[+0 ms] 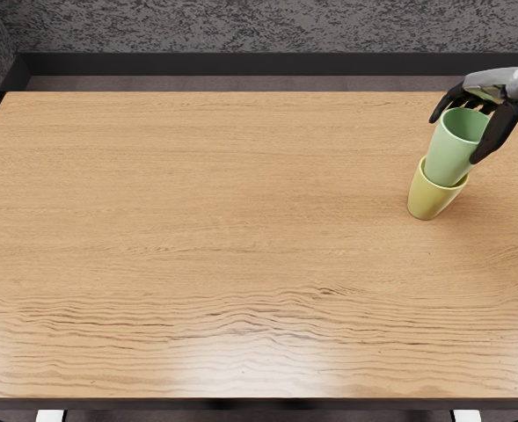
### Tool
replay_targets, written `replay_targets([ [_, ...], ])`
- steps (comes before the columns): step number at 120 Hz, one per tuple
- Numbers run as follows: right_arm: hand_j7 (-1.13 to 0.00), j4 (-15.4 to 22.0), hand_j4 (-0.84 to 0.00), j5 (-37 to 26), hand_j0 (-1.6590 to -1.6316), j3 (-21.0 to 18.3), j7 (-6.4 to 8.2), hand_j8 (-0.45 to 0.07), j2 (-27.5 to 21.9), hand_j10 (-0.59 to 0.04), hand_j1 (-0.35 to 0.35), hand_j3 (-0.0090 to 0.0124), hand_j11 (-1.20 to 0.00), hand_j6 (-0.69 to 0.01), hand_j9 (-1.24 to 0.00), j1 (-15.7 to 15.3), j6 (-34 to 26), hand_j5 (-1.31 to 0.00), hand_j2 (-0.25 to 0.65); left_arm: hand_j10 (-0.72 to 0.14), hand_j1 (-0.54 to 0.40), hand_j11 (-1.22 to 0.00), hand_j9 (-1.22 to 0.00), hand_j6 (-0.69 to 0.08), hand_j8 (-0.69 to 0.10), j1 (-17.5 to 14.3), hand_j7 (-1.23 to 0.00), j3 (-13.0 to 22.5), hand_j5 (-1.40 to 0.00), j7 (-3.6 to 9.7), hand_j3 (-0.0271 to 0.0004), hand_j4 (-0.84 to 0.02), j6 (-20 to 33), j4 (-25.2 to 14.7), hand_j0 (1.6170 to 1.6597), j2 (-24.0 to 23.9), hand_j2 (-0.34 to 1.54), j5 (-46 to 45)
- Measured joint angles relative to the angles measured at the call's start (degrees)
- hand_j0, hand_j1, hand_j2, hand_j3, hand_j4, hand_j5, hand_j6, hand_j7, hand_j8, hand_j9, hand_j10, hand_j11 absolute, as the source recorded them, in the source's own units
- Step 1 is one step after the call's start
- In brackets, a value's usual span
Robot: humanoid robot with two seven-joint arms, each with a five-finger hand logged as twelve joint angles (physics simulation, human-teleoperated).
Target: Pick up cup and place in cup with right hand
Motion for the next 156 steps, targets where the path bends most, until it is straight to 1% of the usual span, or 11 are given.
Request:
replay_targets([
  [6, -0.53, 0.0, -0.404, -0.1, -1.6548, 0.0, 0.0, -0.287, 0.0, -0.4, 0.042, 0.0, -0.53, -0.331, -0.54, 0.0, -0.2, -0.53, -0.115, 0.0, 0.349, 0.0, 0.0, 0.0, 0.0, 0.0, 0.0, 0.0, 0.0, 0.0, 0.0, 0.0, 0.0, 0.0, 1.6581, 0.0, 0.0, 0.0],
  [17, -0.37, -0.3, -0.281, -0.1, -1.656, 0.0, 0.0, -0.206, 0.2, -0.278, -0.074, 0.0, -0.37, -0.235, -0.37, 0.0, -0.7, -0.37, -0.077, 0.0, 0.349, 0.0, 0.0, 0.0, 0.0, 0.0, 0.0, 0.0, 0.0, 0.0, 0.0, 0.0, 0.0, 0.0, 1.6581, 0.0, 0.0, 0.0],
  [28, -0.25, -0.6, -0.196, 0.2, -1.6567, 0.0, 0.0, -0.149, 0.5, -0.194, -0.156, 0.0, -0.26, -0.167, -0.26, 0.0, -1.0, -0.25, -0.051, 0.0, 0.349, 0.0, 0.0, 0.0, 0.0, 0.0, 0.0, 0.0, 0.0, -0.01, 0.0, 0.0, 0.0, 0.0, 1.6581, 0.0, 0.0, 0.0],
  [51, -0.13, -0.5, -0.104, 1.8, -1.6575, 0.2, 0.0, -0.086, 0.3, -0.102, -0.245, 0.0, -0.13, -0.094, -0.13, 0.0, -0.7, -0.13, -0.024, 0.0, 0.349, 0.0, 0.0, 0.0, 0.0, 0.0, 0.0, 0.0, 0.0, 0.0, 0.0, 0.0, 0.0, 0.0, 1.6581, 0.0, 0.0, 0.0],
  [70, -0.09, -0.1, -0.072, 8.5, -1.6578, 0.8, 0.0, -0.064, -2.3, -0.07, -0.277, 0.0, -0.09, -0.068, -0.09, 0.0, -0.1, -0.09, -0.015, 0.0, 0.349, 0.0, 0.0, 0.0, 0.0, 0.0, 0.0, 0.0, 0.0, 0.0, 0.0, 0.0, 0.0, 0.0, 1.6581, 0.0, 0.0, 0.0],
  [86, -0.07, 2.8, -0.058, 11.6, -1.6579, 1.0, 0.1, -0.054, -4.9, -0.057, -0.29, 0.0, -0.07, -0.057, -0.07, 0.0, 0.0, -0.07, -0.011, 0.0, 0.349, 0.0, 0.0, 0.0, 0.0, 0.0, 0.0, 0.0, 0.0, 0.0, -0.0001, 0.0, 0.0, 0.0, 1.6581, 0.0, 0.0, 0.0],
  [98, -0.06, 5.9, -0.052, 13.4, -1.658, 1.2, 1.99, -0.05, -5.5, -0.051, -0.296, 0.0, -0.06, -0.053, -0.06, 0.0, 0.0, -0.06, -0.009, 0.0, 0.349, 0.0, 0.0, 0.0, 0.0, 0.0, 0.0, 0.0, 0.0, 0.0, -0.0001, 0.0, 0.0, 0.0, 1.6581, 0.0, 0.0, 0.0],
  [113, -0.06, 8.2, -0.048, 15.9, -1.658, 1.5, 4.35, -0.047, -5.7, -0.047, -0.3, 0.0, -0.06, -0.049, -0.06, -0.1, 0.0, -0.06, -0.008, 0.0, 0.349, 0.0, 0.0, 0.0, 0.0, 0.0, 0.0, 0.0, 0.0, 0.0, -0.0001, 0.0, 0.0, 0.0, 1.6581, 0.0, 0.0, 0.0],
  [128, -0.05, 9.5, -0.045, 19.5, -1.658, 1.5, 6.0, -0.045, -5.7, -0.044, -0.302, 0.0, -0.05, -0.047, -0.05, -4.0, 0.0, -0.05, -0.008, 0.0, 0.349, 0.0, 0.0, 0.0, 0.0, 0.0, 0.0, 0.0, 0.0, -0.01, -0.0001, 0.0, 0.0, 0.0, 1.6581, 0.0, 0.0, 0.0],
  [135, -0.05, 9.7, -0.045, 20.3, -1.658, 1.8, 6.44, -0.045, -5.7, -0.044, -0.302, 0.0, -0.05, -0.046, -0.05, -5.3, 0.0, -0.05, -0.007, 0.0, 0.349, 0.0, 0.0, 0.0, 0.0, 0.0, 0.0, 0.0, 0.0, -0.01, -0.0001, 0.0, 0.0, 0.0, 1.6581, 0.0, 0.0, 0.0],
  [156, -0.05, 9.8, -0.043, 22.4, -1.6581, 3.6, 6.27, -0.043, -4.7, -0.042, -0.304, 0.0, -0.05, -0.045, -0.05, -6.6, 0.0, -0.05, -0.007, 0.0, 0.349, 0.0, 0.0, 0.0, 0.0, 0.0, 0.0, 0.0, 0.0, -0.01, -0.0001, 0.0, 0.0, 0.0, 1.6581, 0.0, 0.0, 0.0],
])
